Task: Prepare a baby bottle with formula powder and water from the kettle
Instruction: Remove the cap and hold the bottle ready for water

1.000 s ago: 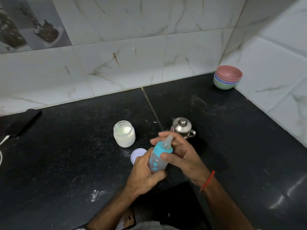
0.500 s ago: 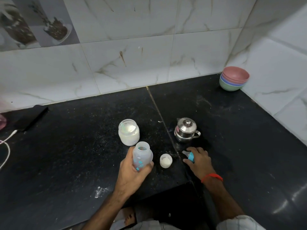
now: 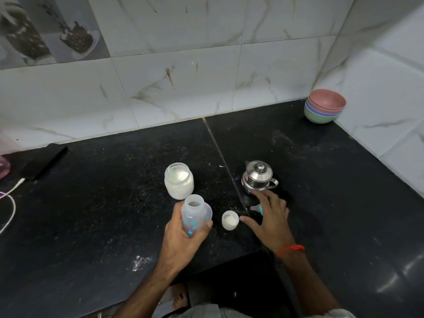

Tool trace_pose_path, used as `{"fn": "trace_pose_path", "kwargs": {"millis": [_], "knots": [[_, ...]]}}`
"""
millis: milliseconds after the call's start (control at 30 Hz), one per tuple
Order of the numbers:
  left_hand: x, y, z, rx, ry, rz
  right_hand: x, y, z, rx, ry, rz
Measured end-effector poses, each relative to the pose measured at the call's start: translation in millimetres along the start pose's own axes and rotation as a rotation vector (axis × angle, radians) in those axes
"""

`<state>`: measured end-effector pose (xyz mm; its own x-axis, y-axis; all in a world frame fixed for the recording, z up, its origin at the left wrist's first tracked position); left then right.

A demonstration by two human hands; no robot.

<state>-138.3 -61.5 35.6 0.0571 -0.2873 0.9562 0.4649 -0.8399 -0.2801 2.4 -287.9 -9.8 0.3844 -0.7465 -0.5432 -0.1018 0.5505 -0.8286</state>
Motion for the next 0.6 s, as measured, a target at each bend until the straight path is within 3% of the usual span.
{"fn": "trace_pose_path", "kwargs": {"millis": [67, 200, 333, 600], "knots": [[2, 0, 0, 0.0, 0.01, -0.011, -9, 12, -3, -0.083, -0.042, 0.067], [8, -1, -1, -0.001, 0.045, -0.024, -15, 45, -8, -0.33, 0.049, 0.108], [9, -1, 0, 0.0, 0.049, -0.011, -15, 53, -6, -0.274, 0.101, 0.153], [-8, 7, 5, -0.105, 0.027, 0.05, -38, 9, 3, -0.091, -0.026, 0.437]]}}
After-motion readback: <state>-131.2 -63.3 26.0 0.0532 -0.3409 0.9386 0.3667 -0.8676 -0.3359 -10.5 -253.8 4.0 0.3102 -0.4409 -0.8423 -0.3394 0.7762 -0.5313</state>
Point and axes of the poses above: each hand's wrist, its own z-axis towards the middle knuckle, its own y-axis out of the palm, x = y × z, the point moved 4 cm from there along z, towards the middle knuckle, and after that the axes turned 1 degree about z, right-handed, at the moved point
